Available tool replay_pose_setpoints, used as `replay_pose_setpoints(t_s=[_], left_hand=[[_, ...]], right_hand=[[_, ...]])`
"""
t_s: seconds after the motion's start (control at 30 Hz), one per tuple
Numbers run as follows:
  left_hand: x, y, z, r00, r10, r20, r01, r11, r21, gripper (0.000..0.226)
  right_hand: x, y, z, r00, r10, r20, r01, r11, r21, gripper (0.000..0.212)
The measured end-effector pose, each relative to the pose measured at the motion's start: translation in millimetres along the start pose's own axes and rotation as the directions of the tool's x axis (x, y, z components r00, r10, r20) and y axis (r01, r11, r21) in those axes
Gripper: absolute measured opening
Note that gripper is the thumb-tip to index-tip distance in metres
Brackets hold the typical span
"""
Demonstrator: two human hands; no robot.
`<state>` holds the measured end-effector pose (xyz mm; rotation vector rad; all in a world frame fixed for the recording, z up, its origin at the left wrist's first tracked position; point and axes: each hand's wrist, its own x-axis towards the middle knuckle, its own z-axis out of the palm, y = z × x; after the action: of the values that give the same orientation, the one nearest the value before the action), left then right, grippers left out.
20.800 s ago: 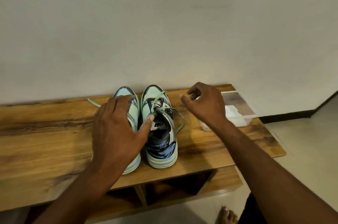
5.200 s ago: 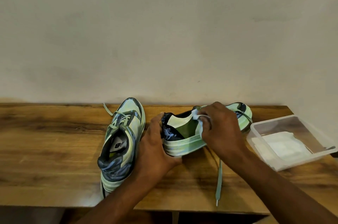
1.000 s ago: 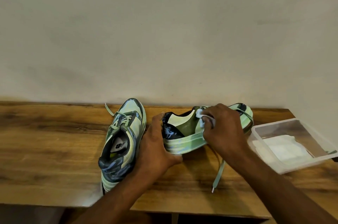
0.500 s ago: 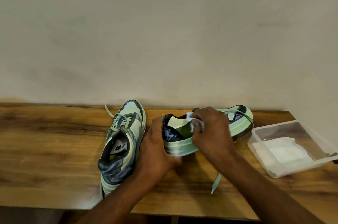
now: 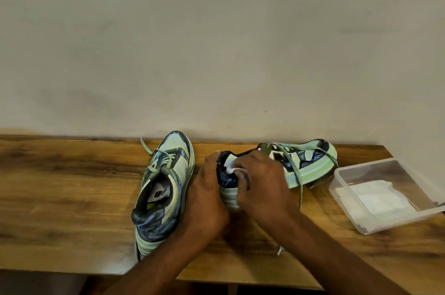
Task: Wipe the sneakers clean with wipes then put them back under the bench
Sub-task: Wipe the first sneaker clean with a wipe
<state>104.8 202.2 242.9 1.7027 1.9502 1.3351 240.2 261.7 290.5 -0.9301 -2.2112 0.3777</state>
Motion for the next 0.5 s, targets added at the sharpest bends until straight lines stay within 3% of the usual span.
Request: replay_pose_setpoints(t_s=[0.07,0.23,0.3,0.4,0.5], left_hand=[[0.3,1.2,-0.4,1.0,0.01,-0.016,-0.01,1.0,-0.002,0.09],[-0.2,-8.1,3.0,0.999,-0.01,0.033,0.012,0.999,-0.041,0.112],[-0.7,-7.1,3.4,1.0,0.005,0.0,-0.005,1.0,-0.013,0.104],[1.2,-2.0,0.1,0.997,0.04,-0.061,-0.039,0.999,0.015,0.087],[3.6,-1.4,-2.6,0.999,0.02,-0.031,-0.021,0.999,-0.025,0.089]], right_hand=[[0.6,-4.1,4.5,0.998,-0.03,0.059,0.032,0.999,-0.02,0.031],[15.5,15.5,-6.0,0.986,0.084,-0.147,-0.088,0.996,-0.023,0.027],[9.4,6.9,-2.0,0.995,0.045,-0.086,-0.047,0.999,-0.013,0.028],[-6.1,-11.1,8.6,0.991,-0.071,0.117,0.078,0.995,-0.055,0.03],[-1.3,0.4,2.5,0.995,-0.054,0.089,0.058,0.997,-0.043,0.024]])
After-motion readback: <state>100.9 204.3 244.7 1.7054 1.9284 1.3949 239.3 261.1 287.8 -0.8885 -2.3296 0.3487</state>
